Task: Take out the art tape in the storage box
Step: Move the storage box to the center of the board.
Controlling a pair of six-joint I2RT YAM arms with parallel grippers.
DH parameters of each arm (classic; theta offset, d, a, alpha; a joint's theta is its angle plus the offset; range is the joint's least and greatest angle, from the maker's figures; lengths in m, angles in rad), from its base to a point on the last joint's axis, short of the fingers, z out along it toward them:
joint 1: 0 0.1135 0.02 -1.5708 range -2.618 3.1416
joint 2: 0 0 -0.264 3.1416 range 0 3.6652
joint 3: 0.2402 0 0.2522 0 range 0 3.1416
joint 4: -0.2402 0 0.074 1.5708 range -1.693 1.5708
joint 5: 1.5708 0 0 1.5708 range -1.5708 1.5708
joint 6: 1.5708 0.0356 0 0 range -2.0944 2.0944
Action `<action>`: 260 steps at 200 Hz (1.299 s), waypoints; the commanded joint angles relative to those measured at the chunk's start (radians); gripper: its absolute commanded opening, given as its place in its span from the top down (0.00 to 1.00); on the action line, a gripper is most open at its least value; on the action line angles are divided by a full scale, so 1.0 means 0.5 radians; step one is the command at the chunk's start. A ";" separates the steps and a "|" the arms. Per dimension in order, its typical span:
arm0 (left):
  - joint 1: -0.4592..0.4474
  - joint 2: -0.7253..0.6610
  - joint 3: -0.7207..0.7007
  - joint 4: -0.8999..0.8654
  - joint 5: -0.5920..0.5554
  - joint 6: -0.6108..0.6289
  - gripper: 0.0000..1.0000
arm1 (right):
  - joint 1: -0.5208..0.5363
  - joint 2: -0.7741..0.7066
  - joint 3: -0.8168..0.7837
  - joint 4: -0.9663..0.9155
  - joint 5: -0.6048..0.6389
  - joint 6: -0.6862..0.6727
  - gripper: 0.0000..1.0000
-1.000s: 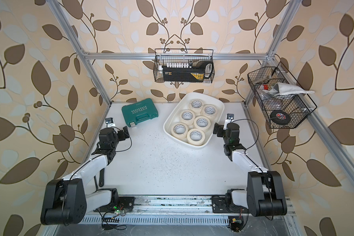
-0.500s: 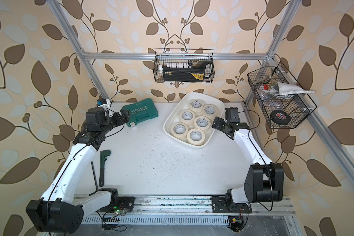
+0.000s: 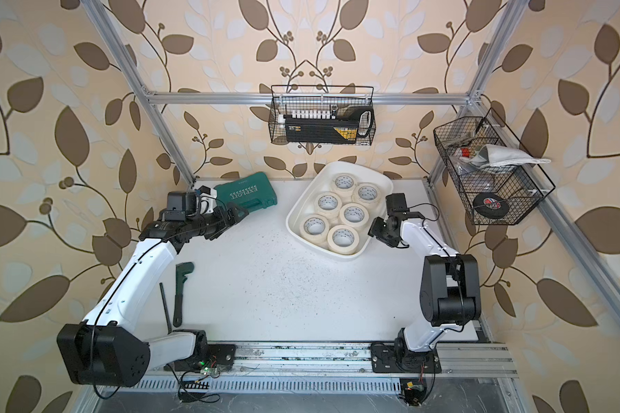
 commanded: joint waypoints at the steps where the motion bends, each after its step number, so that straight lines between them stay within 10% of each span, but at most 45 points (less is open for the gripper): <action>1: 0.000 0.004 0.030 -0.031 0.054 -0.001 0.01 | 0.013 0.074 0.087 0.007 -0.040 -0.007 0.48; 75: -0.002 -0.007 0.018 -0.074 -0.021 0.055 0.01 | 0.044 0.129 0.103 -0.013 -0.008 -0.094 1.00; 260: -0.201 0.472 0.289 -0.218 -0.102 0.245 0.03 | 0.461 0.183 0.305 -0.139 0.003 -0.492 1.00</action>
